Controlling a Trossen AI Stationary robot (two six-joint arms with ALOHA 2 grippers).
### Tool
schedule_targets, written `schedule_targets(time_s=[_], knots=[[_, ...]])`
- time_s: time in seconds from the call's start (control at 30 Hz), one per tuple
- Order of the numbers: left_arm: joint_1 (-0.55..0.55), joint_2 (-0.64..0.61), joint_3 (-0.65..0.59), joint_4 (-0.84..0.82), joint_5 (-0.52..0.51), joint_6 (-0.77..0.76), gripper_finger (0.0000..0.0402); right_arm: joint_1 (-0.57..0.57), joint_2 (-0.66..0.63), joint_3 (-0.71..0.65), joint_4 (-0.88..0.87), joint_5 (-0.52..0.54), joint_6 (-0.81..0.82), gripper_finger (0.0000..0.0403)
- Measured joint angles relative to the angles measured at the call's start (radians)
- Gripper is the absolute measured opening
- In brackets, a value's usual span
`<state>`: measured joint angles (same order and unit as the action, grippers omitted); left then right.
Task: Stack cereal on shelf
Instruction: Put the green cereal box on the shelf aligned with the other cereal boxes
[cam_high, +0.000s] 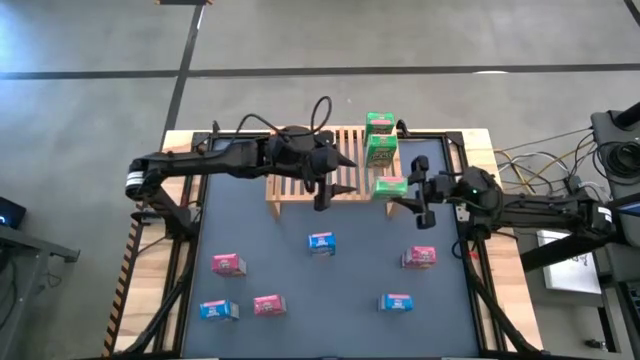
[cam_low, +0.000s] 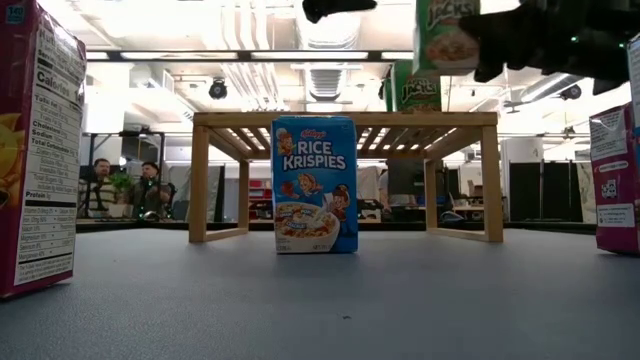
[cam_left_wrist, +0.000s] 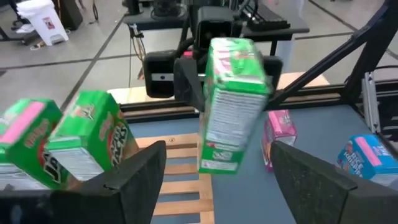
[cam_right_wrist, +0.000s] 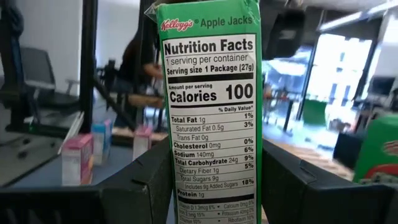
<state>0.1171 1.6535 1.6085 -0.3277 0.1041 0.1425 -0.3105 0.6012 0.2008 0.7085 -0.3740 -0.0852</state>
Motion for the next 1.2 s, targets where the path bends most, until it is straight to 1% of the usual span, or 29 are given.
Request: schedule_targets(time_s=[0.07, 0.2, 0.43, 0.53, 0.63, 0.8, 0.93, 1.03, 1.1, 1.2], knots=[[-0.009, -0.009, 0.0, -0.001, -0.008, -0.001, 0.0268, -0.006, -0.028, -0.017, 0.007, 0.003, 0.003, 0.0179], [-0.033, -0.011, -0.01, -0.006, -0.062, 0.006, 0.0264, -0.029, -0.058, -0.029, 0.008, 0.008, 0.02, 0.018], [-0.068, -0.011, -0.033, 0.007, -0.069, 0.007, 0.0256, -0.042, -0.057, -0.044, 0.008, -0.036, 0.022, 0.018], [-0.077, -0.021, -0.064, 0.05, -0.068, 0.007, 0.0251, -0.042, -0.057, -0.047, 0.008, -0.036, 0.022, 0.018], [-0.077, -0.057, -0.122, 0.094, -0.069, 0.003, 0.0248, -0.054, -0.057, -0.05, 0.008, -0.038, 0.022, 0.018], [-0.08, -0.137, -0.271, 0.246, -0.069, -0.023, 0.0244, -0.096, -0.057, -0.066, 0.008, -0.045, 0.023, 0.018], [-0.08, -0.208, -0.406, 0.44, -0.068, -0.049, 0.0244, -0.137, -0.057, -0.075, 0.008, -0.045, 0.035, 0.018], [-0.08, -0.242, -0.497, 0.554, -0.068, -0.051, 0.0244, -0.153, -0.053, -0.076, 0.016, -0.053, 0.041, 0.018], [-0.079, -0.256, -0.544, 0.611, -0.068, -0.051, 0.0244, -0.153, -0.041, -0.076, 0.032, -0.055, 0.041, 0.018], [-0.079, -0.268, -0.581, 0.67, -0.068, -0.059, 0.0244, -0.154, -0.015, -0.076, 0.049, -0.071, 0.04, 0.018]])
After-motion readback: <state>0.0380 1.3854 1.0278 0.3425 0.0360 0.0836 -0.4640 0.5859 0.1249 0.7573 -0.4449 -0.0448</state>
